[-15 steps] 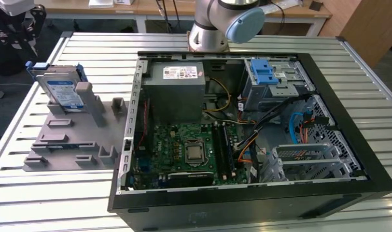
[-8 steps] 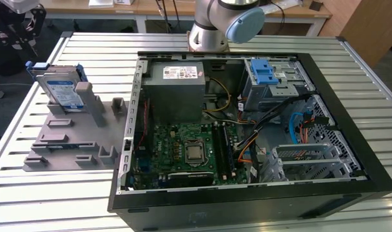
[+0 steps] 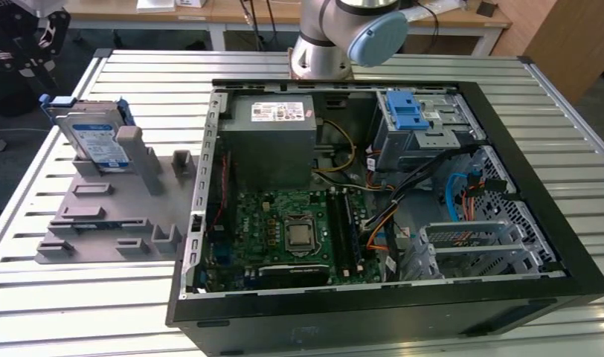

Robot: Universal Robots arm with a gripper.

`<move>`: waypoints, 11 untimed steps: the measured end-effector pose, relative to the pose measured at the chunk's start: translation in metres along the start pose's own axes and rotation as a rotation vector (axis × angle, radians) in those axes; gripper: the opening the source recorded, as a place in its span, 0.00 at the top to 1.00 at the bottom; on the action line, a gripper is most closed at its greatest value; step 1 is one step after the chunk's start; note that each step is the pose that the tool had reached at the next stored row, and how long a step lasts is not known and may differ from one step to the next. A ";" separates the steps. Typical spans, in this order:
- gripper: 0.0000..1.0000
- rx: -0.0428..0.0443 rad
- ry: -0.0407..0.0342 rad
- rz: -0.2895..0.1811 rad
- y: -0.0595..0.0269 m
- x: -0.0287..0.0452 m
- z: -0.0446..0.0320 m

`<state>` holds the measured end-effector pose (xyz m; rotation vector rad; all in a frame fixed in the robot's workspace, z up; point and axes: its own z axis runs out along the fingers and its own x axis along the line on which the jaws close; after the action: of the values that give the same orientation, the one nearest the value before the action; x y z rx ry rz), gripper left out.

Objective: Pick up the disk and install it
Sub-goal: 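Pick up the disk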

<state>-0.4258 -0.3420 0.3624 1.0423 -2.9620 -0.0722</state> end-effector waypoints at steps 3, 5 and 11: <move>0.89 -0.0007 0.0020 -0.047 0.0000 0.0000 0.0001; 0.89 -0.0012 0.0034 -0.078 0.0000 0.0000 0.0002; 0.89 -0.0025 0.0075 -0.172 0.0000 0.0000 0.0005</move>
<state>-0.4258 -0.3421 0.3619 1.2916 -2.8578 -0.0718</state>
